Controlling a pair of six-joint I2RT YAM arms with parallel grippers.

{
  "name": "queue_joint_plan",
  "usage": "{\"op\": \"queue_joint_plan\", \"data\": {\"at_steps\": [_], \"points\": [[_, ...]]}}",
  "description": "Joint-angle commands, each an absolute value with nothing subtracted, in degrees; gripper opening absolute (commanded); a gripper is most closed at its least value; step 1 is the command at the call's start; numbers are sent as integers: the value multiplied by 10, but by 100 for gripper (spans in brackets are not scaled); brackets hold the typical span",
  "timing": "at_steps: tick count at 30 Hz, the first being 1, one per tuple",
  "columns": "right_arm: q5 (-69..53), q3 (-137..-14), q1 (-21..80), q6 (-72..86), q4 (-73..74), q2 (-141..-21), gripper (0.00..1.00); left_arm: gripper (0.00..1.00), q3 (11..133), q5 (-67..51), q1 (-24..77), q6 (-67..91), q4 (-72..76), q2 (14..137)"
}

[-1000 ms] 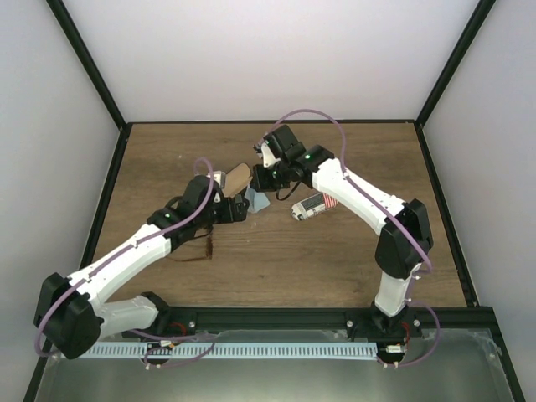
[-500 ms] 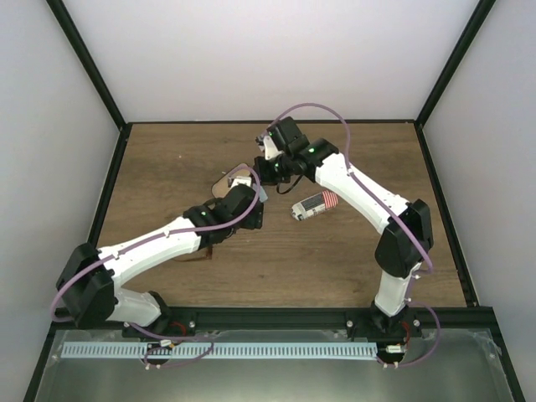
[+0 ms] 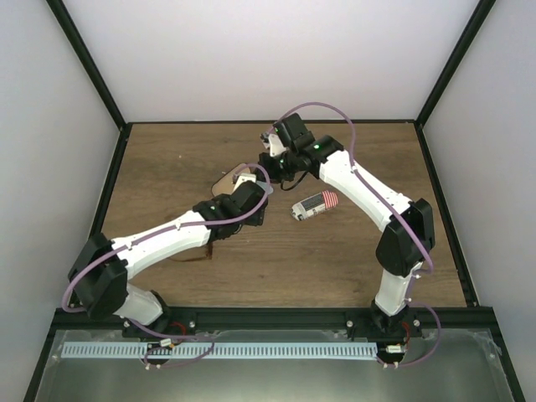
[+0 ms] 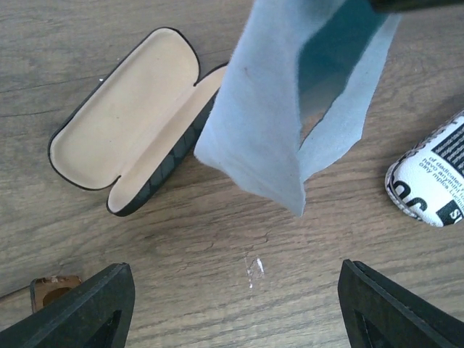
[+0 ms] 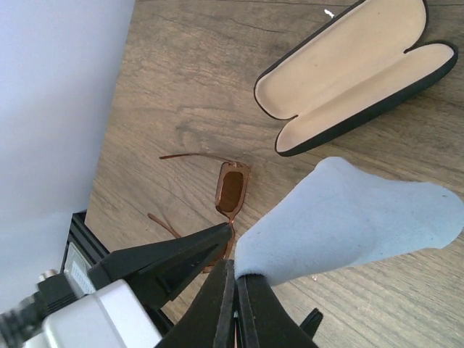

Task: Organize the sunglasses
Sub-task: Adjust the glasses cleaning cloth.

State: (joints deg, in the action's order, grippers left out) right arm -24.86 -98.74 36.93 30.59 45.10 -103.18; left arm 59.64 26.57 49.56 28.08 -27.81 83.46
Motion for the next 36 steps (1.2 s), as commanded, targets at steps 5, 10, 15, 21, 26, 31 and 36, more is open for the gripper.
{"op": "queue_joint_plan", "data": {"at_steps": [5,10,15,21,26,31,36], "points": [[-270,-1011,367,306,468,-1007,1,71,611,262,497,260,-259,853],[-277,-1009,367,310,469,-1002,1,43,620,255,497,254,-262,862],[-284,-1013,365,314,469,-999,1,11,620,248,497,252,-266,864],[-288,-1015,355,316,474,-996,1,4,617,247,493,234,-270,847],[-328,-1034,350,342,476,-997,1,37,590,168,489,219,-214,826],[-352,-1117,343,382,539,-1029,1,82,605,54,459,259,-229,821],[-381,-1137,333,446,561,-1047,4,88,665,110,456,261,-319,820]]}}
